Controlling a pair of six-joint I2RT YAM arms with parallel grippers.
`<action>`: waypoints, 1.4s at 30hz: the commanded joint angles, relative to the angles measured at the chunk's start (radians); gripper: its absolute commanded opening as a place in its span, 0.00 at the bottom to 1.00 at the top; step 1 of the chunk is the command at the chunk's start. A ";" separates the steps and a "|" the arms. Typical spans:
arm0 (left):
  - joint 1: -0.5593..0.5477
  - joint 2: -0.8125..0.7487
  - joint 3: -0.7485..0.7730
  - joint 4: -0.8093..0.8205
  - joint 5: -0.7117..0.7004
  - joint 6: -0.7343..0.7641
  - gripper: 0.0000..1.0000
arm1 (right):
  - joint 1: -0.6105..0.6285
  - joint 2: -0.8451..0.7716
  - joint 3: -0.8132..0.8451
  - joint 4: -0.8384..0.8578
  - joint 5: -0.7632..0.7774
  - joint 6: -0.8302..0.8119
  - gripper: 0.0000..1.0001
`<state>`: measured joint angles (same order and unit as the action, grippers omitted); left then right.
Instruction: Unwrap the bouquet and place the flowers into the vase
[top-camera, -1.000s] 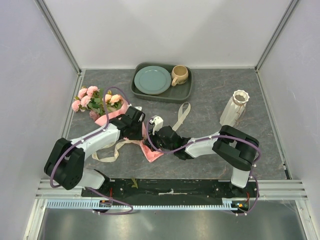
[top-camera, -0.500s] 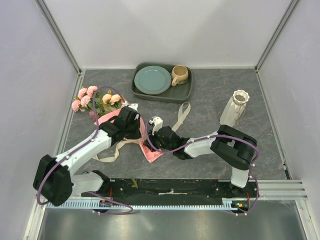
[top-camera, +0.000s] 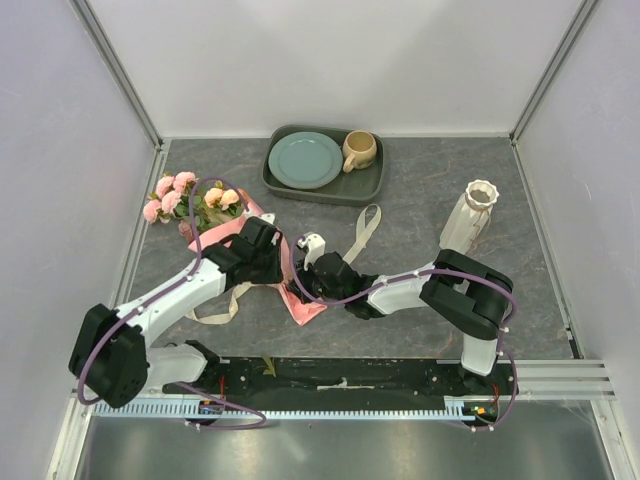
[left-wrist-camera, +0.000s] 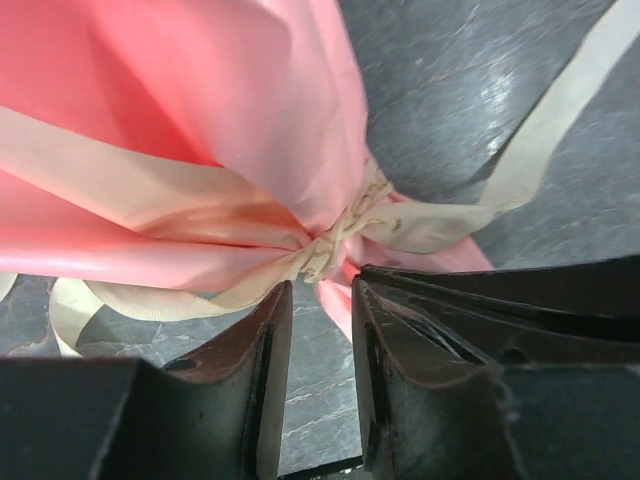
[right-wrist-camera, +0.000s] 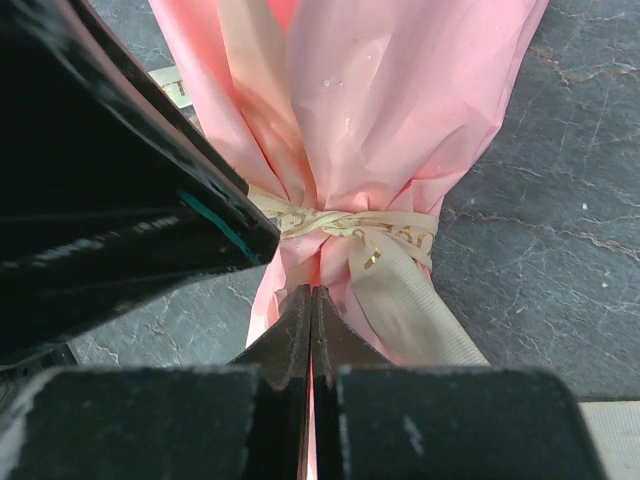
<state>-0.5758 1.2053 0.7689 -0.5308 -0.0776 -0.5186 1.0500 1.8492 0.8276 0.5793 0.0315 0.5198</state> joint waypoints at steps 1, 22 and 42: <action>-0.004 0.045 0.040 -0.037 -0.017 0.032 0.37 | -0.005 0.013 0.010 -0.032 0.030 -0.001 0.00; -0.010 0.119 0.050 0.057 -0.011 0.088 0.28 | -0.004 0.022 0.016 -0.029 0.013 -0.001 0.00; -0.013 0.174 0.061 0.061 -0.021 0.098 0.16 | -0.004 0.031 0.024 -0.032 0.007 -0.001 0.00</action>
<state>-0.5850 1.3605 0.7967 -0.4976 -0.0772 -0.4572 1.0492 1.8538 0.8280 0.5743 0.0311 0.5198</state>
